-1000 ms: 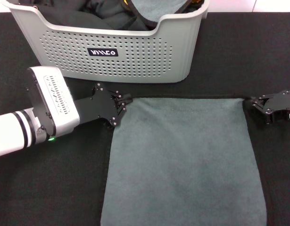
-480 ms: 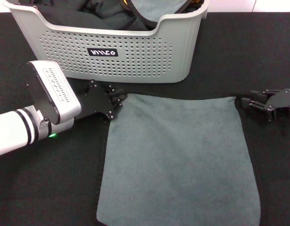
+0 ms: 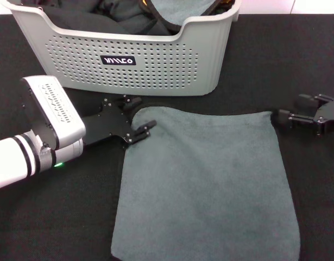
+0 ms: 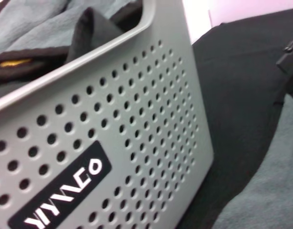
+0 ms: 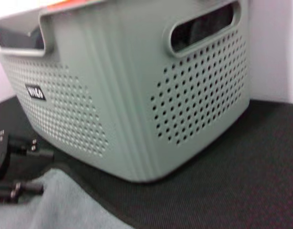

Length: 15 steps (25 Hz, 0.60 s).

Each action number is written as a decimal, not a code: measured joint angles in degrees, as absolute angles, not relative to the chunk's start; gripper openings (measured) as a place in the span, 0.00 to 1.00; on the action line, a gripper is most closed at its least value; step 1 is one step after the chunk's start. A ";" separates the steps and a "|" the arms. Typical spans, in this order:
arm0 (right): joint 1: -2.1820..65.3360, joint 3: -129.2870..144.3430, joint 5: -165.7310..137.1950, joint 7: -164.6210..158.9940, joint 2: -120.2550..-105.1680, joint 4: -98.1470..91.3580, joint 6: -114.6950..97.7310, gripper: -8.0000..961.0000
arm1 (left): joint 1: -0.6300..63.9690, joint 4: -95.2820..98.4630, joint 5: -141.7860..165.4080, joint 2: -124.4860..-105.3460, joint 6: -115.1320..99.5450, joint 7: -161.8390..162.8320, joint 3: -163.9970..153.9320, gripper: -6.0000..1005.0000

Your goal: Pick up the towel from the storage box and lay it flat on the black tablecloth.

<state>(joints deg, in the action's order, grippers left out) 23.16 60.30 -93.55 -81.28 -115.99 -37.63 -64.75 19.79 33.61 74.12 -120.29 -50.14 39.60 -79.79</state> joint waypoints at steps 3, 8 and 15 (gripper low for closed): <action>21.96 60.24 -91.71 -81.11 -115.81 -39.12 -66.49 0.76 | 18.28 35.23 74.11 -120.09 -52.02 40.78 -79.80 0.49; 19.57 60.16 -88.05 -77.47 -115.84 -41.93 -72.65 0.91 | 15.34 38.86 74.12 -119.54 -55.87 46.07 -79.03 0.65; 18.26 60.18 -82.63 -68.39 -115.58 -42.24 -88.61 0.91 | 14.23 37.90 74.57 -117.18 -75.50 56.08 -71.42 0.80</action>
